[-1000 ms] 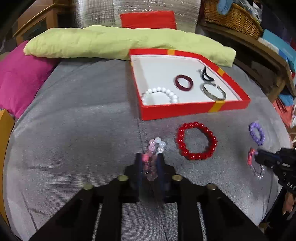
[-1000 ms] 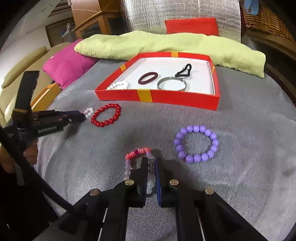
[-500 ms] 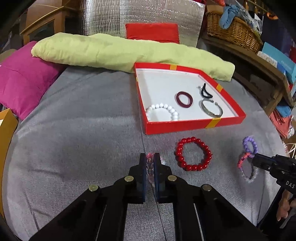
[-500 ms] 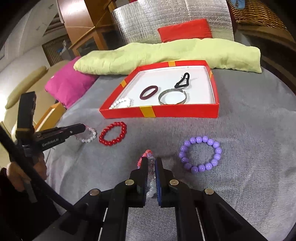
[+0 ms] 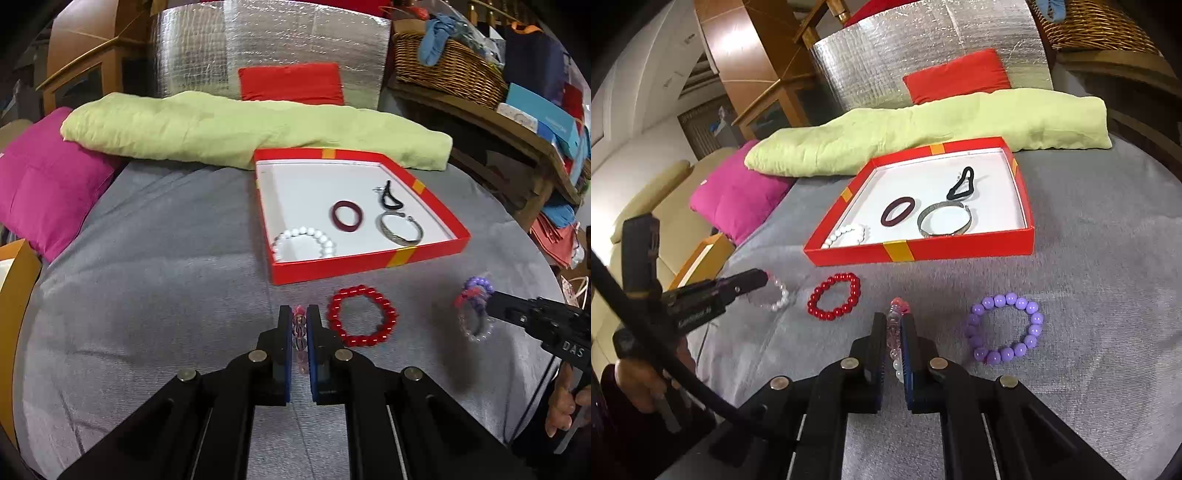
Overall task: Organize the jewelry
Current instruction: 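Carry both held bracelets over the red box, then open the right tool over the box while the left tool lowers and releases its bracelet, then withdraw both open tools from the box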
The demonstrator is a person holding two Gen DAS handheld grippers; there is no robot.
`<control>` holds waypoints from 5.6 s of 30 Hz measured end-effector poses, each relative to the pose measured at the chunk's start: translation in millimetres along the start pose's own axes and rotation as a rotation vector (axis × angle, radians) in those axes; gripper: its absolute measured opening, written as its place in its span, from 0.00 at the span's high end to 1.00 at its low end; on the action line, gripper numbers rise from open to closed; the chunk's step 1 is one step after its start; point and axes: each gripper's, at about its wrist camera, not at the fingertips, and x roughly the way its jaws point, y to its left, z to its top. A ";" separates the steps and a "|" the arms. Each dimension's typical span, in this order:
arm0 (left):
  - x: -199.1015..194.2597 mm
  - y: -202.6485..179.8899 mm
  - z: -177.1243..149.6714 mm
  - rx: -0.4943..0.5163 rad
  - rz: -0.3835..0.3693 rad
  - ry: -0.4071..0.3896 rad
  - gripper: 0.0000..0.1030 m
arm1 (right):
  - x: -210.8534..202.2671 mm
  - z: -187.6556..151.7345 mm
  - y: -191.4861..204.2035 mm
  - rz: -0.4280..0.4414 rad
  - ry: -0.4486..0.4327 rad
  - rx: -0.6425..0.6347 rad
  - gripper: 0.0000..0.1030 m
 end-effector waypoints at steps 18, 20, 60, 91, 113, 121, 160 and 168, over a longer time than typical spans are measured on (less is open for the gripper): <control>4.1 -23.8 -5.3 0.062 0.078 0.010 0.93 | -5.0 5.1 2.7 0.032 -0.027 0.021 0.92; 0.4 -24.7 -4.0 0.044 0.077 0.004 0.93 | -11.2 6.8 0.6 0.041 -0.040 0.025 0.92; -18.0 -84.6 84.5 0.158 0.233 -0.144 0.93 | -9.5 112.6 -30.7 0.159 -0.189 0.125 0.92; 132.3 -16.2 146.9 0.030 0.043 0.018 0.93 | 162.6 188.7 -57.1 0.231 -0.013 0.311 0.91; 152.0 -13.7 136.5 0.009 0.041 0.080 0.91 | 172.4 176.2 -71.3 0.172 0.017 0.364 0.88; 125.5 -5.7 142.6 -0.005 0.092 0.017 0.48 | 152.9 179.1 -71.3 0.127 0.026 0.346 0.83; 22.0 -11.4 -7.9 -0.049 0.148 0.038 0.33 | -33.2 27.1 -113.0 -0.025 0.033 0.460 0.40; 39.6 -22.8 -4.8 -0.023 0.136 0.078 0.33 | -9.9 26.3 -104.8 -0.017 0.128 0.439 0.40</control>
